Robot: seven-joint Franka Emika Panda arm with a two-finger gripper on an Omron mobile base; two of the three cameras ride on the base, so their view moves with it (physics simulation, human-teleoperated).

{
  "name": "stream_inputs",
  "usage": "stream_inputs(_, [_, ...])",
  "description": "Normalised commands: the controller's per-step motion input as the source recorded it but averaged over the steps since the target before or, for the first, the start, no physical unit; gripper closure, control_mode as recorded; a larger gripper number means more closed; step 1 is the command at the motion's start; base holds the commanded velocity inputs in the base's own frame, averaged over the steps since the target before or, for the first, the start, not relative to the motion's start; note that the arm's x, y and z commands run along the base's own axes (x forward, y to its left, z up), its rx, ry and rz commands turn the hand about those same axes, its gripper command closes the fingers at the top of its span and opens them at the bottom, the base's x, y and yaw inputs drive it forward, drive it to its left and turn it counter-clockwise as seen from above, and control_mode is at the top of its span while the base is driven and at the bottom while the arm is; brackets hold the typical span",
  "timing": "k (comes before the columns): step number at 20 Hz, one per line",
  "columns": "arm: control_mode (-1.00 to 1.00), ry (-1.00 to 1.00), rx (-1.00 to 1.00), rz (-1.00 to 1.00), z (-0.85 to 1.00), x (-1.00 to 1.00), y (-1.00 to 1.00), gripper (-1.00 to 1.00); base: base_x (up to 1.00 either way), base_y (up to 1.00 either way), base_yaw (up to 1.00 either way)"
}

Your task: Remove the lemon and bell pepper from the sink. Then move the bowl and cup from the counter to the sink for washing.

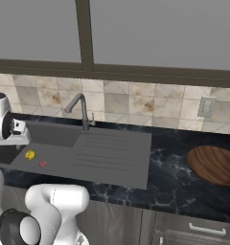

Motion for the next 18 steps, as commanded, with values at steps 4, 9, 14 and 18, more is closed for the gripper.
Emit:
stream_inputs(4, [-1.0, 0.0, 0.0, -0.06, -0.05, 0.45, -0.2, -1.0, 0.0, 0.0, 0.0])
stream_inputs(9, [-1.0, 0.0, 0.02, 0.0, -0.09, 0.51, -0.08, -1.0, 0.0, 0.0, 0.0])
stream_inputs(14, [-1.0, 0.0, 0.01, 0.0, -0.13, 0.52, -0.01, -1.0, 0.0, 0.0, 0.0])
stream_inputs(18, [-1.0, 0.0, 0.0, 0.0, -0.16, 0.51, 0.01, -1.0, 0.0, 0.0, 0.0])
